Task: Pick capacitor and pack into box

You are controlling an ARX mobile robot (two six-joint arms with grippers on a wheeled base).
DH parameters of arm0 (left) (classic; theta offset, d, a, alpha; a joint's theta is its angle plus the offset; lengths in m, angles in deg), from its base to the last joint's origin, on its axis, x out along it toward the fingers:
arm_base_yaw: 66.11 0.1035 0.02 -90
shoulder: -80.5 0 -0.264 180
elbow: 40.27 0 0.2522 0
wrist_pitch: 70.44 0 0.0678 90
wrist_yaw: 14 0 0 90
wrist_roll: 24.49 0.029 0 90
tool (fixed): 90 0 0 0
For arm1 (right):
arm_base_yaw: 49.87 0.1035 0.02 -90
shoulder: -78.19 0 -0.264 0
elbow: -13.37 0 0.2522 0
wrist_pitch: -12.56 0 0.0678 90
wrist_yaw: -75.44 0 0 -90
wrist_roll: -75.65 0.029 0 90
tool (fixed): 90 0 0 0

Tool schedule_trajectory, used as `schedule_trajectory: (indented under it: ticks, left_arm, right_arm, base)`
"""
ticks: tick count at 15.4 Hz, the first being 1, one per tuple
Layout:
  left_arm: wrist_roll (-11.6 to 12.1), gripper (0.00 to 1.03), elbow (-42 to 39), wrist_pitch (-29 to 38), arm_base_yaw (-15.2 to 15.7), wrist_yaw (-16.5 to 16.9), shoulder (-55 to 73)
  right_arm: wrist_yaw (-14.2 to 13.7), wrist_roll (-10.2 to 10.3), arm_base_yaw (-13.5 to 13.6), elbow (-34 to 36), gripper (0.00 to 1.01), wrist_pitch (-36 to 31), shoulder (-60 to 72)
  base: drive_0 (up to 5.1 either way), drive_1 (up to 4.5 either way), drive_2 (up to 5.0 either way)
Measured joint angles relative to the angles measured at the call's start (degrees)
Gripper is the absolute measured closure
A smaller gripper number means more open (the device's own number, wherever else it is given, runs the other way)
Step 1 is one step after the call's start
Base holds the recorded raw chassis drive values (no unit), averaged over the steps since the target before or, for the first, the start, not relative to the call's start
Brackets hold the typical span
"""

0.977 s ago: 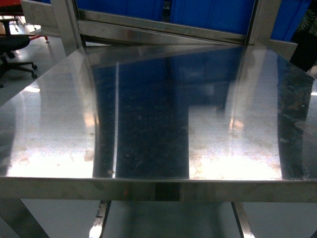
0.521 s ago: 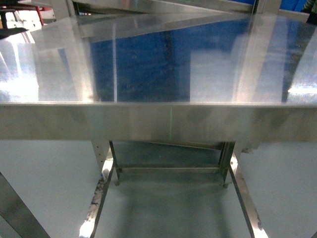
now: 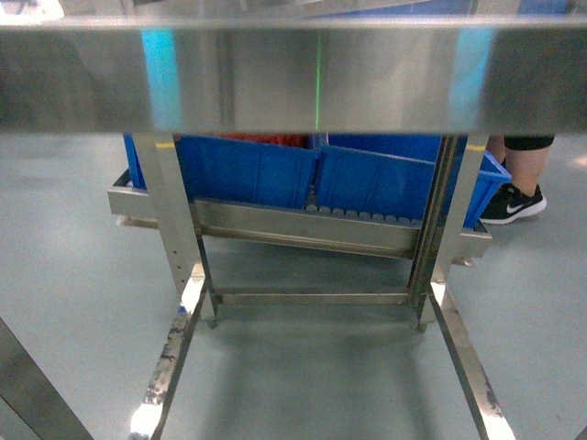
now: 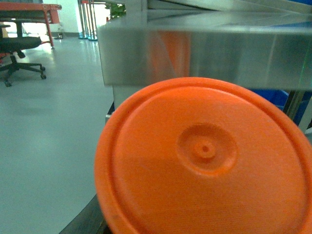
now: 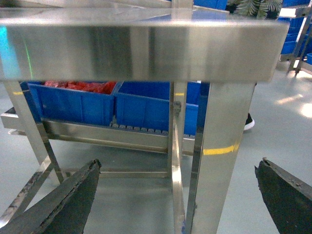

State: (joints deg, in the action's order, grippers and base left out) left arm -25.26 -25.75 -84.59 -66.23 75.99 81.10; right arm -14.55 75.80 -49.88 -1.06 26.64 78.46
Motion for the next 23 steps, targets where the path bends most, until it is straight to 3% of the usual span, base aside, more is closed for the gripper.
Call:
schedule_trajectory:
  ticks: [7,23]
  left_arm:
    - [0.2,0.59,0.0,0.0,0.0,0.0,0.0]
    - [0.2,0.59,0.0,0.0,0.1,0.0,0.0]
  right_arm:
    - [0.0,0.0,0.0,0.0,0.03,0.0,0.0]
    - [0.0,0.0,0.0,0.0,0.03,-0.2,0.0]
  base:
    - [0.0,0.0,0.0]
    - [-5.0,2.41,2.4]
